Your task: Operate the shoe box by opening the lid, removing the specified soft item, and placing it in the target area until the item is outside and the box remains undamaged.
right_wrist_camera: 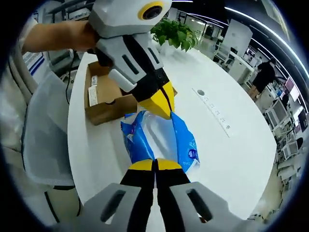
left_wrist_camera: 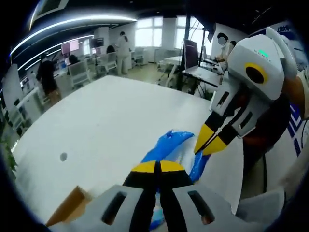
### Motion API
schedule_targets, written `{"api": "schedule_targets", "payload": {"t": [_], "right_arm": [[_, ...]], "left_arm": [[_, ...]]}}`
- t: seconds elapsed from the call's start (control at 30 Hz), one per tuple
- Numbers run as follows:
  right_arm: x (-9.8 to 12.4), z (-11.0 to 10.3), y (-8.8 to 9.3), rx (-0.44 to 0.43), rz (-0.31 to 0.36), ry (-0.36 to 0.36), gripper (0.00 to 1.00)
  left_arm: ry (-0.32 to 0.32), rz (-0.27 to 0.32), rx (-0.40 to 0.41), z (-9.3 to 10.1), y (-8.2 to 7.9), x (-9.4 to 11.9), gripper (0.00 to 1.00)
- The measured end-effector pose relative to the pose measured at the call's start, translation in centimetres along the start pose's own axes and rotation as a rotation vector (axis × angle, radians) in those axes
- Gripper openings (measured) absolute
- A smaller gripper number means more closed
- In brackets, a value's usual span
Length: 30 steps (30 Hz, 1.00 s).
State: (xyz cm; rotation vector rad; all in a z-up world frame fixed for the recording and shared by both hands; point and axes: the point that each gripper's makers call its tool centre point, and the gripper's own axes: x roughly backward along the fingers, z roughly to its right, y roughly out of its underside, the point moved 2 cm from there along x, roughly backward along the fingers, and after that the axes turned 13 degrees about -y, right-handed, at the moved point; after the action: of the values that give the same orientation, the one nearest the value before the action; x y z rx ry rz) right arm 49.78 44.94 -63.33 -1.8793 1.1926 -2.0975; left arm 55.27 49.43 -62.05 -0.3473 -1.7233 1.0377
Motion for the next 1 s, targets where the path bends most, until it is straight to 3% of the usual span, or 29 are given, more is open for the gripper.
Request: {"api": "schedule_targets", "payload": {"t": [1.0], "right_arm": [[2.9, 4.2, 7.6, -0.061, -0.070, 0.037, 0.00]], "left_arm": [[0.123, -0.044, -0.082, 4.8, -1.8, -6.6, 0.00]]}}
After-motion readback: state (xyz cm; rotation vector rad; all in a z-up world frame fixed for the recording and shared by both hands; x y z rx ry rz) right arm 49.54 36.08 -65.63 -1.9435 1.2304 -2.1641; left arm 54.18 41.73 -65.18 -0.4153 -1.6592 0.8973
